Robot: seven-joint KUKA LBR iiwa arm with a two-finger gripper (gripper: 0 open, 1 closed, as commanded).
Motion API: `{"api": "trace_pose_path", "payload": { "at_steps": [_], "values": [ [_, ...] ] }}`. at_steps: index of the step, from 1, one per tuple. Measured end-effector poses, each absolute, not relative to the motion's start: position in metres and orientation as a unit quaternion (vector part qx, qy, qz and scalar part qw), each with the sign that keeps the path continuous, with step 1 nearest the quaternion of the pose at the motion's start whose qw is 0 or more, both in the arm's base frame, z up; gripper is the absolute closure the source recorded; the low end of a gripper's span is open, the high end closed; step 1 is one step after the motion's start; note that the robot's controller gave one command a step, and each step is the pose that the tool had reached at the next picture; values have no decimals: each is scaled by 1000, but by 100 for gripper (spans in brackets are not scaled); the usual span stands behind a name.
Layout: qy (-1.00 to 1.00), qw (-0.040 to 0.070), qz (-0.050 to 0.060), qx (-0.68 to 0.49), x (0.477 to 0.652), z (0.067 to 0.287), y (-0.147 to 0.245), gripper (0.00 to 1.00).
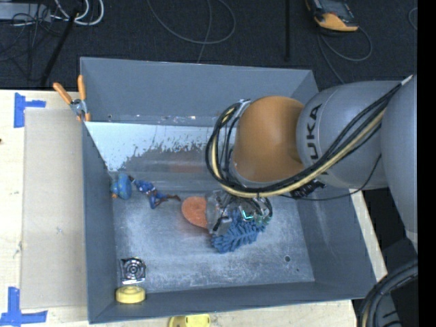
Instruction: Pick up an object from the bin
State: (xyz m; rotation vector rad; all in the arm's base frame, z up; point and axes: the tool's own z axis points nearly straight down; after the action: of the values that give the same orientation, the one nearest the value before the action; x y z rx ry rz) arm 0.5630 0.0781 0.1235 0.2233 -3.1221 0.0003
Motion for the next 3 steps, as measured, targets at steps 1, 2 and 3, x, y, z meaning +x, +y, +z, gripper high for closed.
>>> {"api": "trace_pose_path", "payload": {
  "at_steps": [1,2,3],
  "values": [
    [-998,1,0,64,576,188,72,0],
    [-997,-9,0,82,584,186,64,0],
    [-998,-2,0,70,576,120,67,0]
  ]
}}
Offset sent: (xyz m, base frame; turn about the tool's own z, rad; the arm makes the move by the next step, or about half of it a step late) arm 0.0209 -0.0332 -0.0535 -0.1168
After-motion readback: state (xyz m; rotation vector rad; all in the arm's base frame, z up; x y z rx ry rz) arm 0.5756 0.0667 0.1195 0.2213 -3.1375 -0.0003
